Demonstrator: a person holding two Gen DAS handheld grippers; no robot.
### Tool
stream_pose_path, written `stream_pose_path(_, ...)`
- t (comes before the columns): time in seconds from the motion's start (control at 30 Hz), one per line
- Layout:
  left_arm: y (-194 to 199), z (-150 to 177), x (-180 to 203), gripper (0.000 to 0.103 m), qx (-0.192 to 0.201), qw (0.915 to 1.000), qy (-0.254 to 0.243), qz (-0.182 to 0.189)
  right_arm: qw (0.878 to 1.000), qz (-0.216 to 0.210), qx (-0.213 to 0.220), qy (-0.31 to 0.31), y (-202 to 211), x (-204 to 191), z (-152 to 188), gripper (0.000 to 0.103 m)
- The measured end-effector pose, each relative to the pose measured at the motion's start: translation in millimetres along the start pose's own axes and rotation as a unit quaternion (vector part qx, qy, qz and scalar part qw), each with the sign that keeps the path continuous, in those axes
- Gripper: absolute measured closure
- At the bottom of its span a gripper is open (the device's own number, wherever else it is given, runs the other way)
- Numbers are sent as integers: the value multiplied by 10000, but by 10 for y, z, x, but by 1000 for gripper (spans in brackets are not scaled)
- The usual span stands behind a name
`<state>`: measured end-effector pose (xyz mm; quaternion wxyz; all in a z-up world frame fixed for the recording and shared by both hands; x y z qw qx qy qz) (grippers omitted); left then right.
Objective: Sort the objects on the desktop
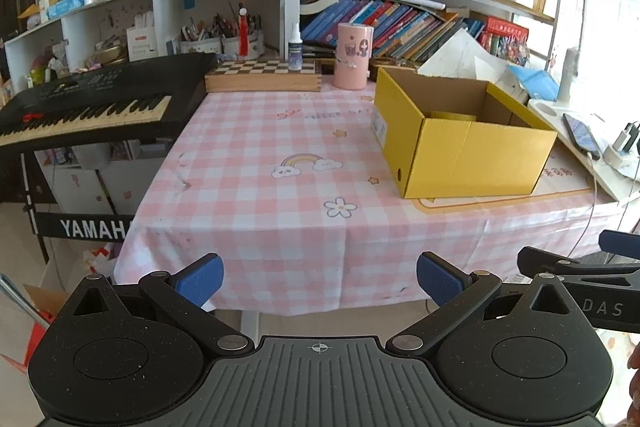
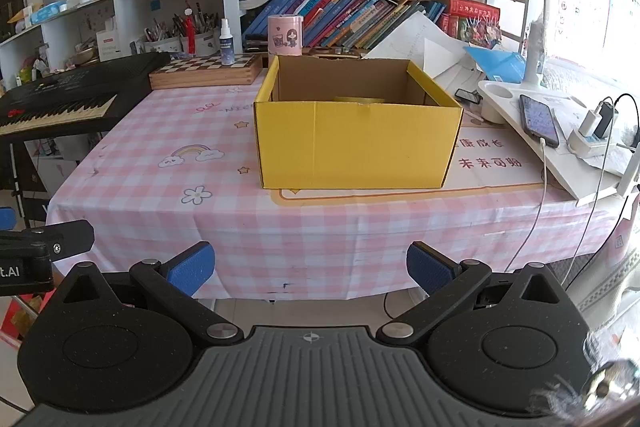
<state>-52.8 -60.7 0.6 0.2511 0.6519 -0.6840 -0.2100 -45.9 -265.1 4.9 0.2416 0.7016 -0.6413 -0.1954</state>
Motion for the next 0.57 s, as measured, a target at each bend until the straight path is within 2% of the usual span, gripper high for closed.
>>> stream_pose_path(0.33,32,0,30,0,146,9999,-58,-7,9999,2,-103,-28,-59,13,7,0)
stream_pose_path(0.57,5,-15,13,0,92,9999,-22,-58,9999,6,-162,-59,-82,27,-2,0)
Point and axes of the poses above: each gripper's, at about its wrist camera, not at the fingertips, and y roughly against the way its jaws point, x to its right, z to its underside, the point moved 1 cm from there along -y, roughly the way its jaws point, and after that the axes turned 4 degrees about z, right-handed, at the moved point
